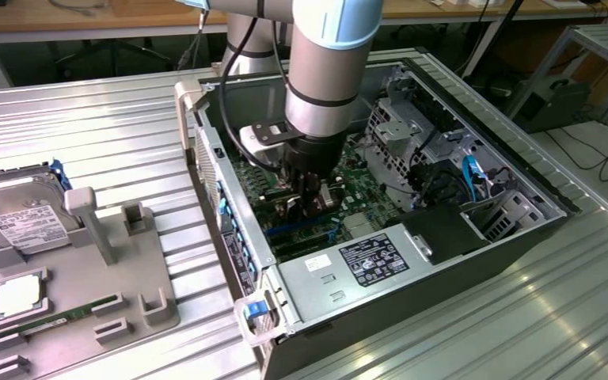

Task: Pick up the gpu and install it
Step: 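Insert the gpu into the slot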

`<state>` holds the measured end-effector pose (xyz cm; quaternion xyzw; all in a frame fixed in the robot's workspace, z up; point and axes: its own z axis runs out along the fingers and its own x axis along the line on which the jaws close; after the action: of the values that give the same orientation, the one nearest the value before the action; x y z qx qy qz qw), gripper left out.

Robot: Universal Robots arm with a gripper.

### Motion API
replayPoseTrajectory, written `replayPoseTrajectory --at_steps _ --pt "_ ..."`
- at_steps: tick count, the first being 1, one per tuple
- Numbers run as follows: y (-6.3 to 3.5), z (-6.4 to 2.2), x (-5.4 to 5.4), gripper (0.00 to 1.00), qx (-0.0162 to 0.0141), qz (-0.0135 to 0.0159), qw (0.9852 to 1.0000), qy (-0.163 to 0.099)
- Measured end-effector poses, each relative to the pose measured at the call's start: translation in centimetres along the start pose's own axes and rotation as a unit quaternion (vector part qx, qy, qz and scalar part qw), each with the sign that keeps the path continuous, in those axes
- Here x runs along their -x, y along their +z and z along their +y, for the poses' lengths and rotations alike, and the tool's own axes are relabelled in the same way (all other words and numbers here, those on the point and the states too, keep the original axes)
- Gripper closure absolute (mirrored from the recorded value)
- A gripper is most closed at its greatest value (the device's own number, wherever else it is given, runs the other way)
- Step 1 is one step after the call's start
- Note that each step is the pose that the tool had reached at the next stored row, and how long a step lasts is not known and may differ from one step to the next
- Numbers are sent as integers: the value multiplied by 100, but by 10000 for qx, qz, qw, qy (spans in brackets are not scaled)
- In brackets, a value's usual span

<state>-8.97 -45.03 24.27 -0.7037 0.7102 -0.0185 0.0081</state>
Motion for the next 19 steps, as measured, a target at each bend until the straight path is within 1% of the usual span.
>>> replayPoseTrajectory --at_steps 2,5,6,7,9,10,14,16,19 --pt "1 1 0 72 -1 -9 10000 0" --pt "1 1 0 72 0 -16 10000 1" --pt "0 2 -1 72 1 -31 10000 2" --pt "1 1 -1 72 0 -62 10000 2" --pt "0 1 0 72 1 -132 9999 5" --pt "0 1 0 72 1 -160 9999 6" --pt "1 2 -6 72 1 -166 9999 7" --pt "2 2 -37 72 1 -166 9999 13" --pt "2 7 -47 72 1 -165 9999 31"
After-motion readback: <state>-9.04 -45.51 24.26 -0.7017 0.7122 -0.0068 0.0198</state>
